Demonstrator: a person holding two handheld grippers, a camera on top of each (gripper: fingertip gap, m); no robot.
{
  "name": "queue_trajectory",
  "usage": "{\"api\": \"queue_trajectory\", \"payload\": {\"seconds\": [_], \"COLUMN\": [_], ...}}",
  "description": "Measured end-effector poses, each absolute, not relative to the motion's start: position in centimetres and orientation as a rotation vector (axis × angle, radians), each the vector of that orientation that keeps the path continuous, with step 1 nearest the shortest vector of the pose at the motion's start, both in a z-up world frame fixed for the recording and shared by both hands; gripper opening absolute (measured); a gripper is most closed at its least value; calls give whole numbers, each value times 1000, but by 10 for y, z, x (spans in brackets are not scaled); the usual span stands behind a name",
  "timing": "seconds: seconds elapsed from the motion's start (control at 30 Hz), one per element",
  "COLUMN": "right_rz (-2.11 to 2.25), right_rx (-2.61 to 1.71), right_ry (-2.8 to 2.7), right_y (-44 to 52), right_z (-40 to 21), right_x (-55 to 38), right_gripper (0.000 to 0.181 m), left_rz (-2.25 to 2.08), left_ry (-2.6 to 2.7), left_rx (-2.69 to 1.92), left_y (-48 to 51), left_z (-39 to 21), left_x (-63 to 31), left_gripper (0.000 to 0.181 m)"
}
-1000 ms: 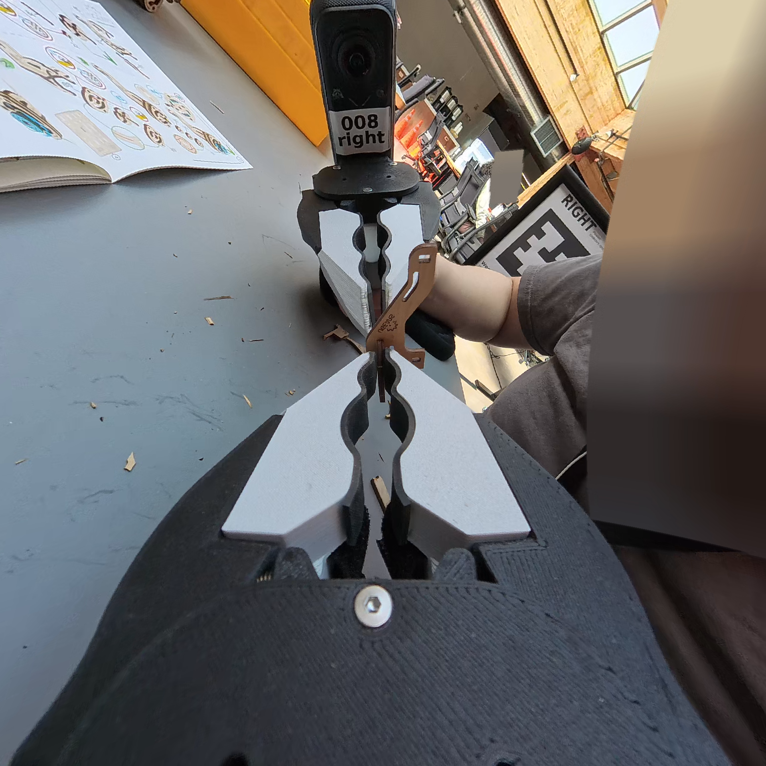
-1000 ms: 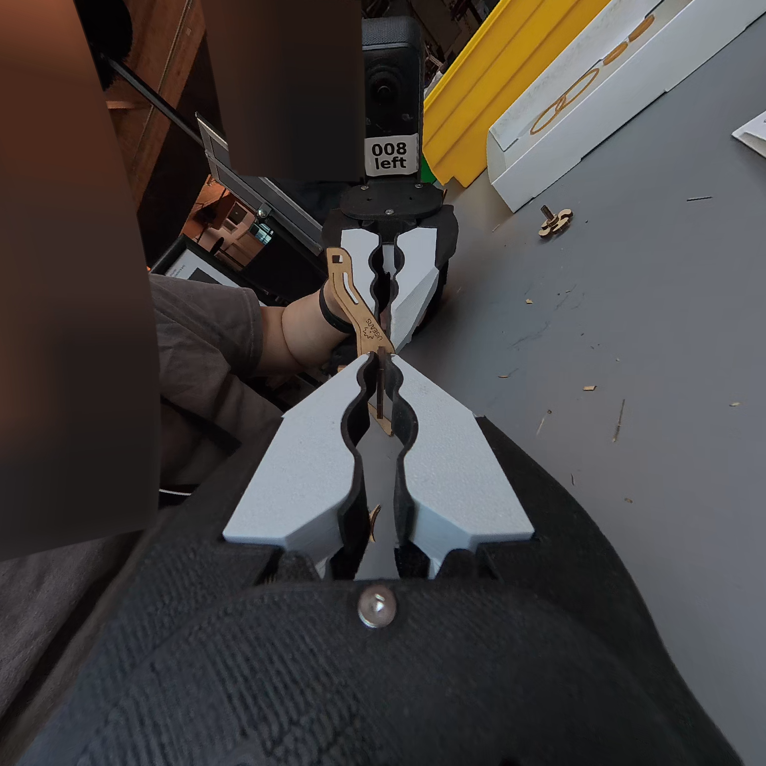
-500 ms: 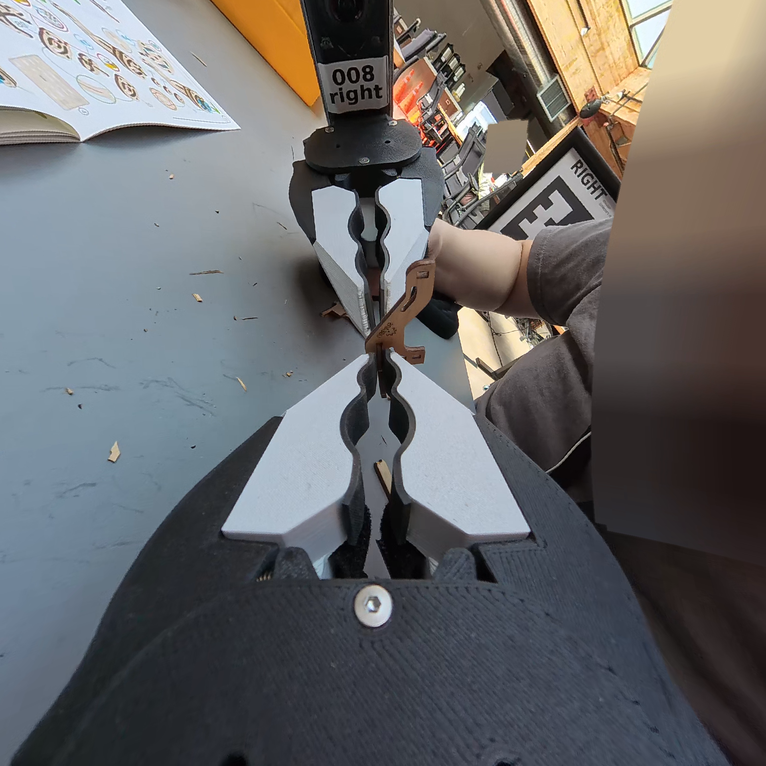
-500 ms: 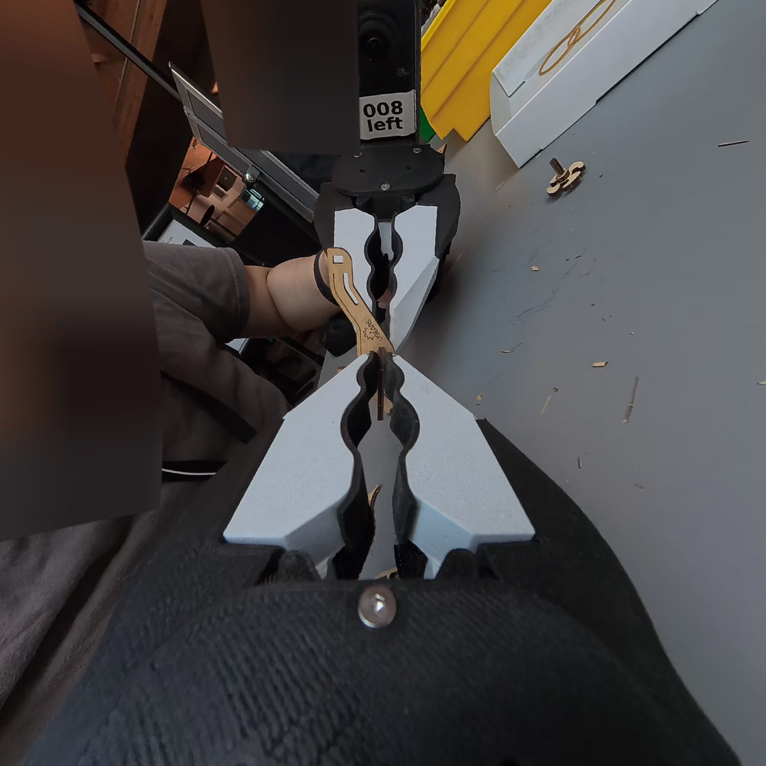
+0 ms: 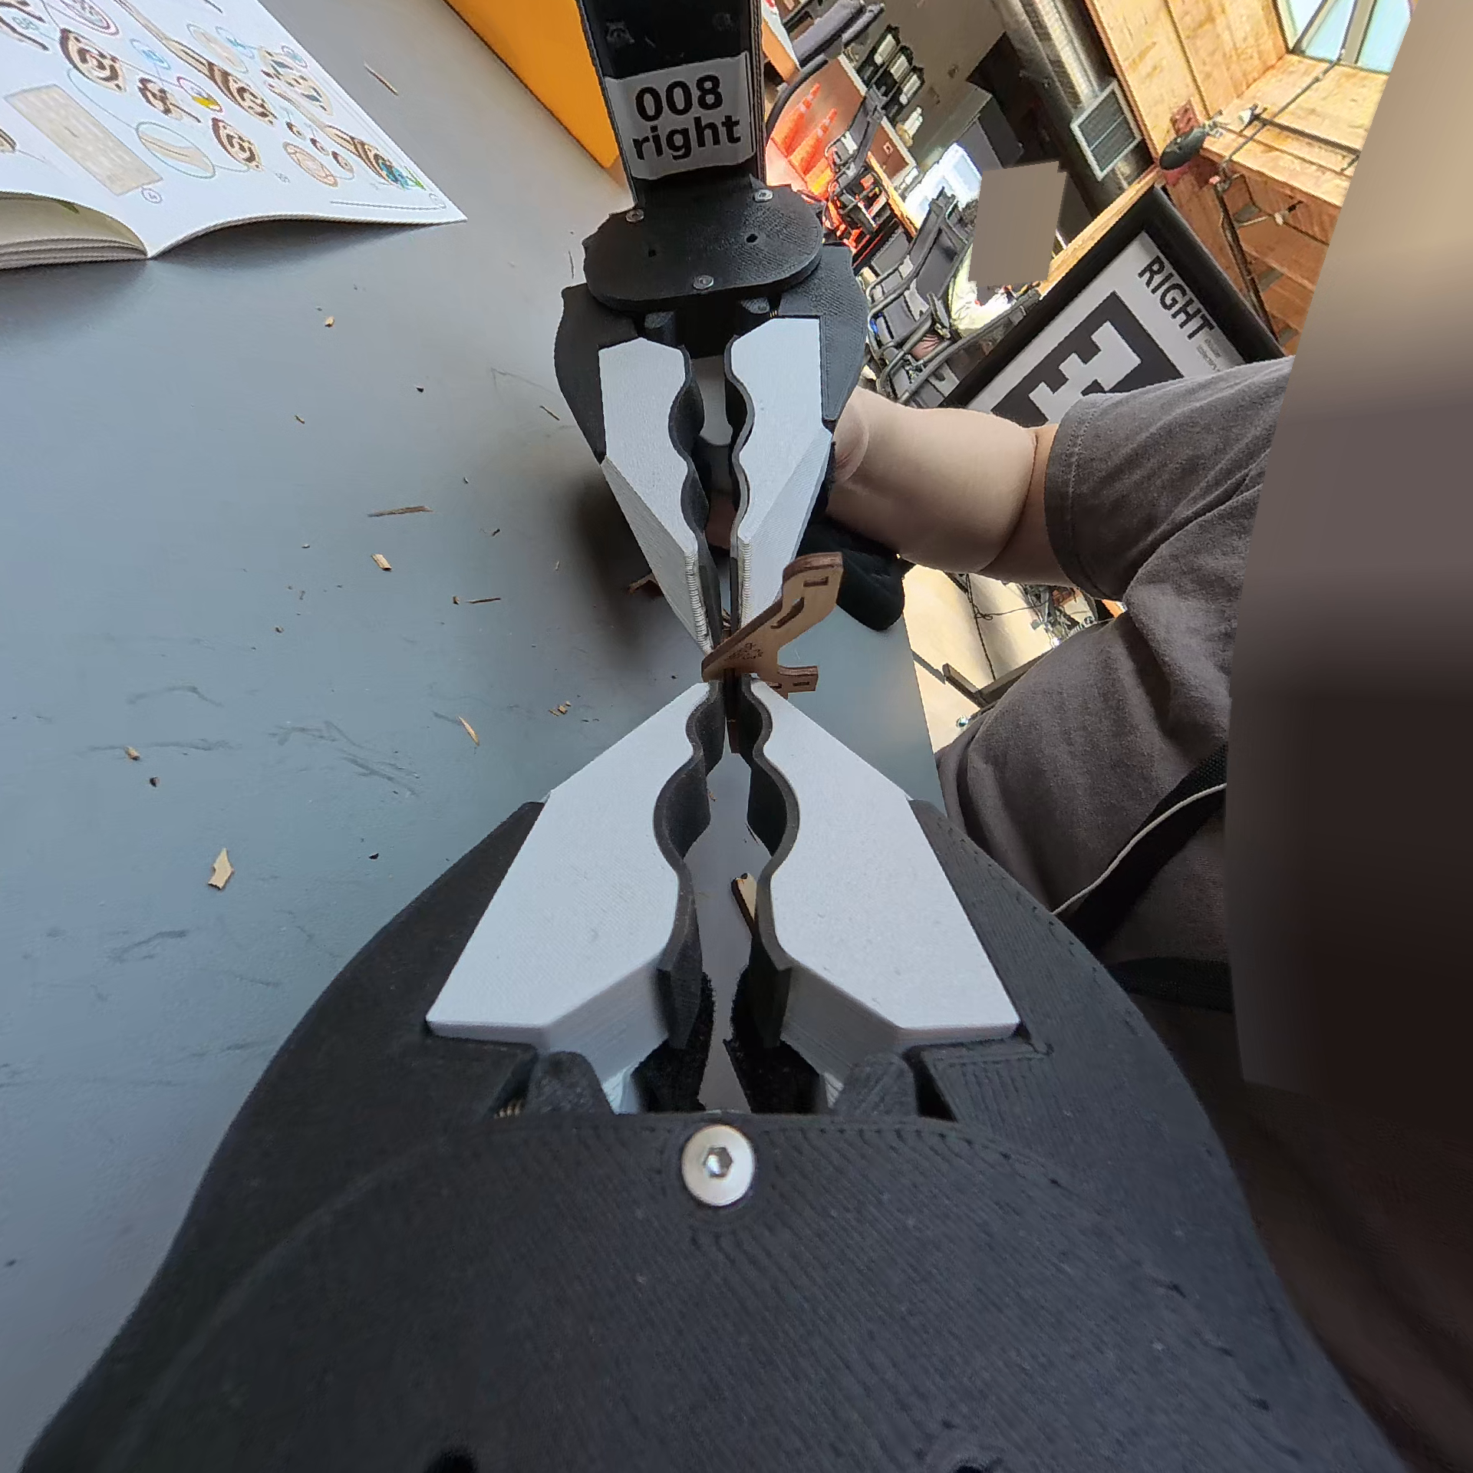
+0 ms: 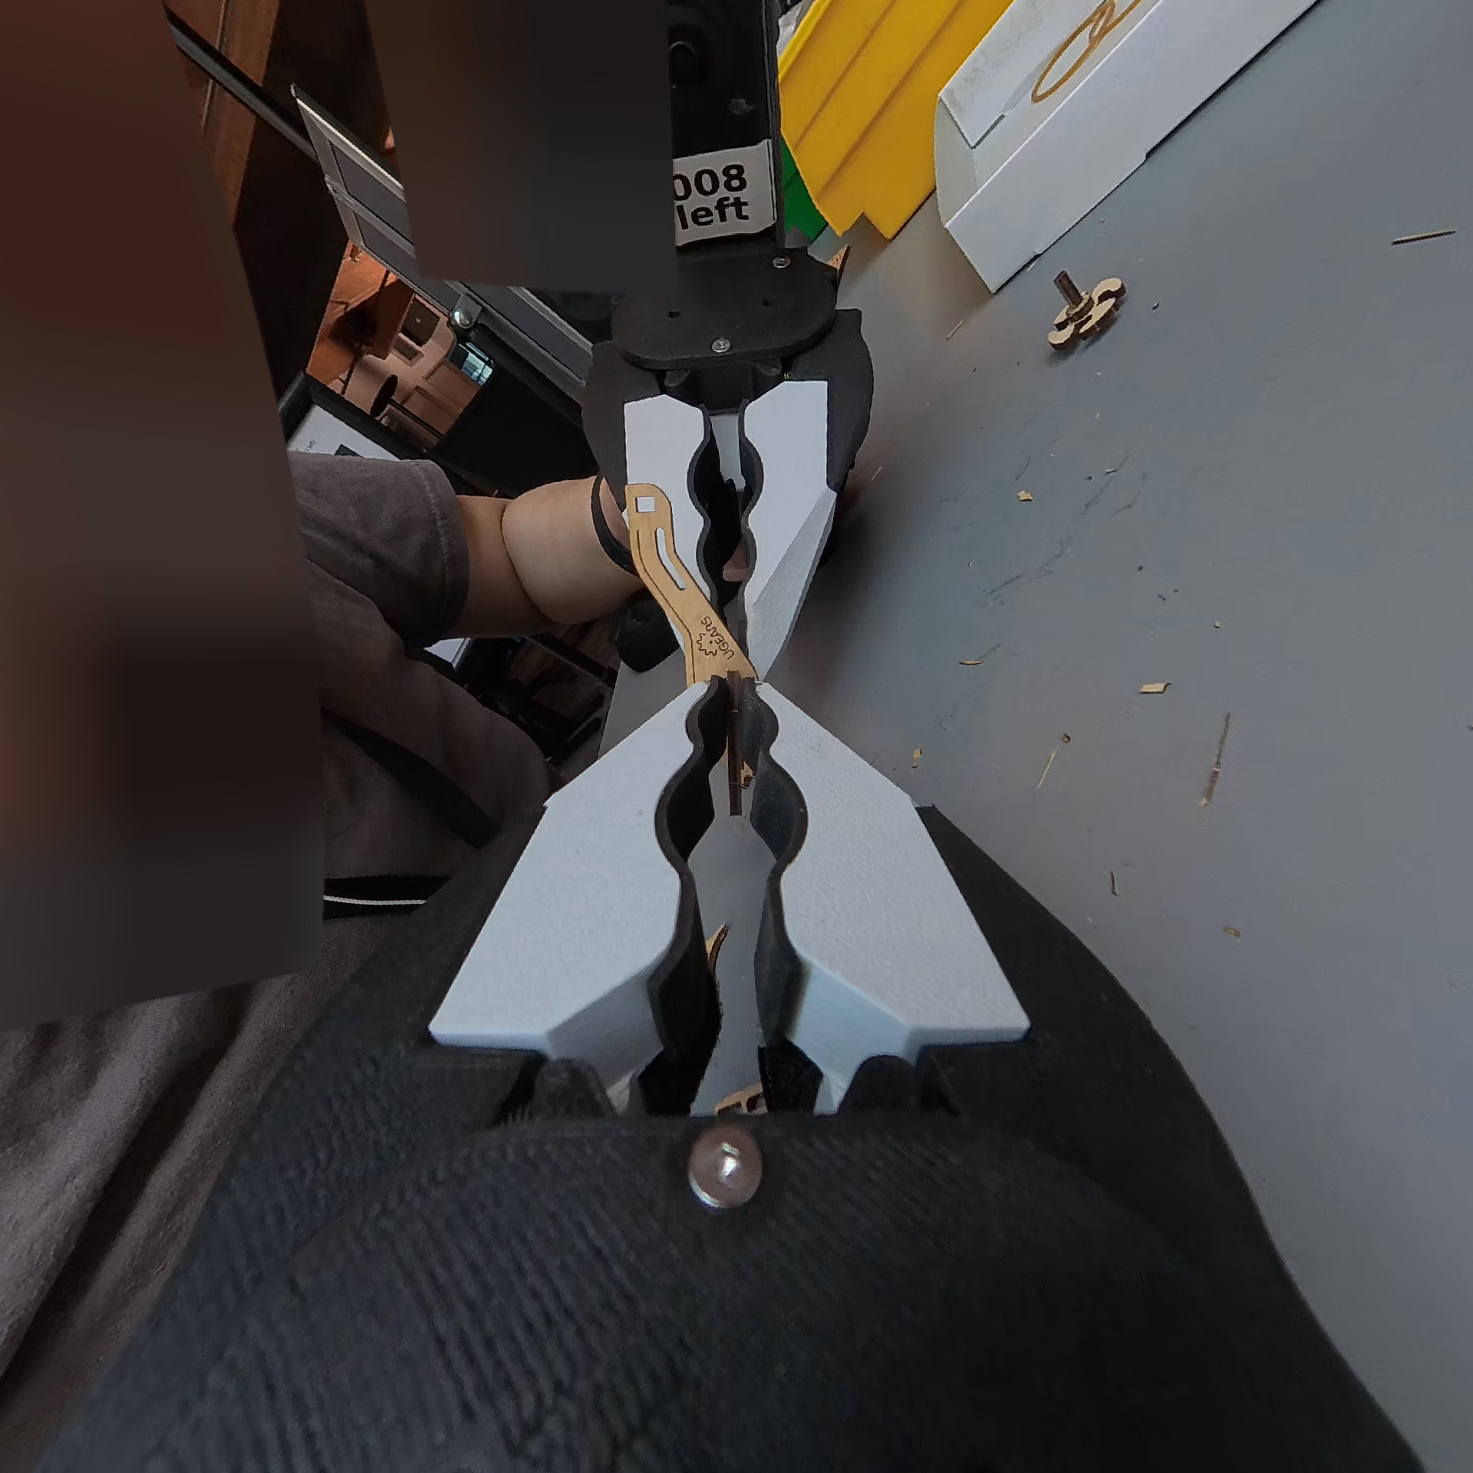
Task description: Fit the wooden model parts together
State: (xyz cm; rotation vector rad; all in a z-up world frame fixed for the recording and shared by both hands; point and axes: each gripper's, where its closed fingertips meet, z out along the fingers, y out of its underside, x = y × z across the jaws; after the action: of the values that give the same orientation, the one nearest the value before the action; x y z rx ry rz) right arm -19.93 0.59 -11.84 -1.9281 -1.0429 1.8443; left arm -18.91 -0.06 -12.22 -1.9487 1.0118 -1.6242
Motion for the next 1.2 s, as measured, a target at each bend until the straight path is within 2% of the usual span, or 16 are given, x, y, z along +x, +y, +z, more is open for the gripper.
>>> {"api": "queue_trajectory", "payload": {"seconds": [0.73,0.93,1.2], "right_rz": [1979,1964,1919], "right_rx": [-1880,-1883,-1898], "right_ry": [-861,-856,-899], "right_y": [21,22,19], "right_z": [-105,-105,-109], "right_x": [-196,-195,-196], "right_gripper": [1,9,1], "left_rz": [-1668,-1689,-1709], "left_ry": [947,896,872], "left_rx": [-1927,-1918,-1930], "left_y": [5,9,11], "left_z": [-116,-113,-113], "left_x": [-186,-189,-189], "left_gripper": [0,0,0]}}
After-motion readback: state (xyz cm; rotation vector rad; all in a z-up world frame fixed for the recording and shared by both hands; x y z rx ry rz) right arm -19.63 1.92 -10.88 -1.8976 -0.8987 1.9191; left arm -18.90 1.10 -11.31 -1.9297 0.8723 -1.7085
